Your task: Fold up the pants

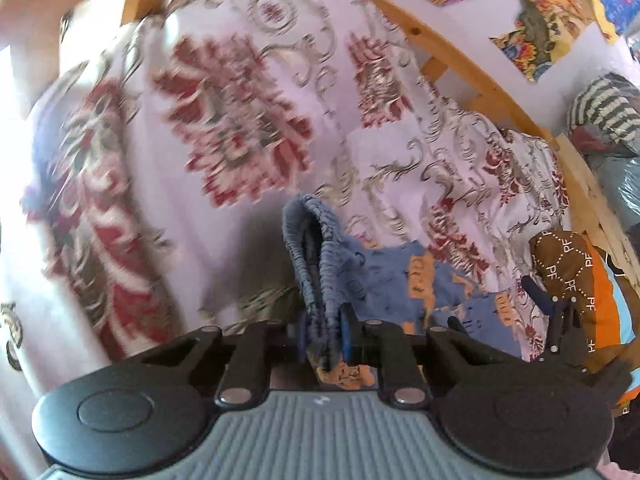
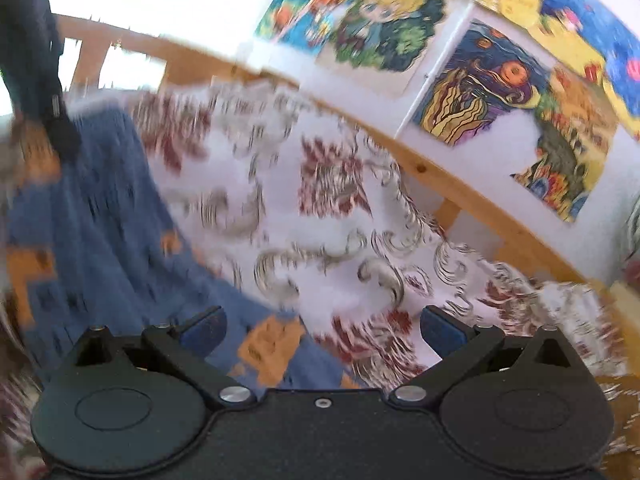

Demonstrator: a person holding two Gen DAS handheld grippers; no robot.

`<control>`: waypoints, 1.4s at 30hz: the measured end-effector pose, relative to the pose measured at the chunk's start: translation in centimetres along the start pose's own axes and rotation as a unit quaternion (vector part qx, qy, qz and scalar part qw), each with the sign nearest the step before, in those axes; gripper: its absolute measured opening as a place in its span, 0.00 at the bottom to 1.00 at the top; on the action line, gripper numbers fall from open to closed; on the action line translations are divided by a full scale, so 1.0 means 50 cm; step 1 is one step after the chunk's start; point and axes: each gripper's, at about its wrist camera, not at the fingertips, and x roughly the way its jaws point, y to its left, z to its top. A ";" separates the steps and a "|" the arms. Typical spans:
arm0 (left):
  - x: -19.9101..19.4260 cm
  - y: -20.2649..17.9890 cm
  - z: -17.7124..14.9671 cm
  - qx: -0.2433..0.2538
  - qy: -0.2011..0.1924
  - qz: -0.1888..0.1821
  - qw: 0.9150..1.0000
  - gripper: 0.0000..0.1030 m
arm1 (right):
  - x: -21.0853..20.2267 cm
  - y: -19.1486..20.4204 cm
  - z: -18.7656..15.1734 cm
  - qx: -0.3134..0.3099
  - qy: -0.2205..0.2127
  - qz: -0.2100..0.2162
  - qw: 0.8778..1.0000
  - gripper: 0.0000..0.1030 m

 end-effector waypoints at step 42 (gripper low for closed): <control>0.280 -0.664 -0.210 0.252 -0.019 0.070 0.965 0.17 | 0.053 -0.446 -0.144 0.346 0.211 0.284 0.869 0.29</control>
